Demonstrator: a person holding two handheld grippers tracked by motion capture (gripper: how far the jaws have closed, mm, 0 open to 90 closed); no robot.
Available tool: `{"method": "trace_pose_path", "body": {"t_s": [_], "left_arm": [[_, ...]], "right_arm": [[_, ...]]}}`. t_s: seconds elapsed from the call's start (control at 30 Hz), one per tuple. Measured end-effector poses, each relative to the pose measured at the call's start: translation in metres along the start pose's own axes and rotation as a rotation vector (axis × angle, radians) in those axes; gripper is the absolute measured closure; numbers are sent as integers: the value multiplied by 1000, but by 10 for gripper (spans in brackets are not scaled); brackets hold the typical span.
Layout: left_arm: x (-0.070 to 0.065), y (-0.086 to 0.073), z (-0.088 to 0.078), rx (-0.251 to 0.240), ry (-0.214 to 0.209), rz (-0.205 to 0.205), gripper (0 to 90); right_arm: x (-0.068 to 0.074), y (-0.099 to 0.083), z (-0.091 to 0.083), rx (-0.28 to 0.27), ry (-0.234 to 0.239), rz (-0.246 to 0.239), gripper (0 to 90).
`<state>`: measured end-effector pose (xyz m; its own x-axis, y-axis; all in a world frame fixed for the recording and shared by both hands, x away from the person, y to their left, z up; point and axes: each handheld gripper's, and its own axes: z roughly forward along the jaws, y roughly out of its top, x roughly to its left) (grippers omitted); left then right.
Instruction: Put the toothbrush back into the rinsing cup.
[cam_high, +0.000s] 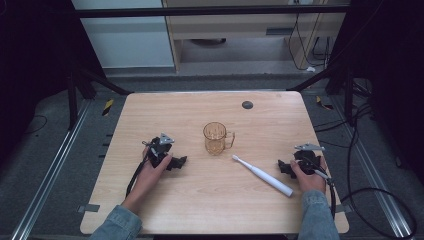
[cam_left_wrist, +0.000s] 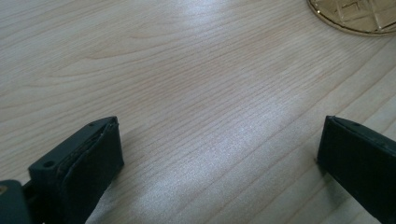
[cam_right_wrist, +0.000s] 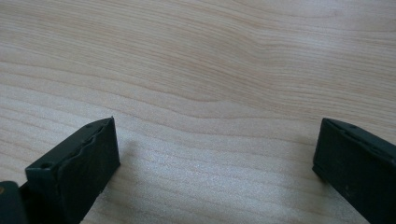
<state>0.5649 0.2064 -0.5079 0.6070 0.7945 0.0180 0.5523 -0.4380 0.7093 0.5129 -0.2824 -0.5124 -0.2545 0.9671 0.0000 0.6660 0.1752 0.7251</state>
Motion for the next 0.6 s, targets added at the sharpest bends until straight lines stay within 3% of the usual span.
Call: {"method": "trace_pose_path", "body": {"t_s": [0.13,0.27,0.4,0.6], "left_arm": [[0,0,0,0,0,0,0],[0,0,0,0,0,0,0],[0,0,0,0,0,0,0],[0,0,0,0,0,0,0]], "right_arm": [[-1,2,-4,19,-4,-4,83],[-1,5,-22,-15,-25,-13,87],[4,7,-53,-15,-48,-78,110],[16,6,-81,-5,-48,-141,127]]}}
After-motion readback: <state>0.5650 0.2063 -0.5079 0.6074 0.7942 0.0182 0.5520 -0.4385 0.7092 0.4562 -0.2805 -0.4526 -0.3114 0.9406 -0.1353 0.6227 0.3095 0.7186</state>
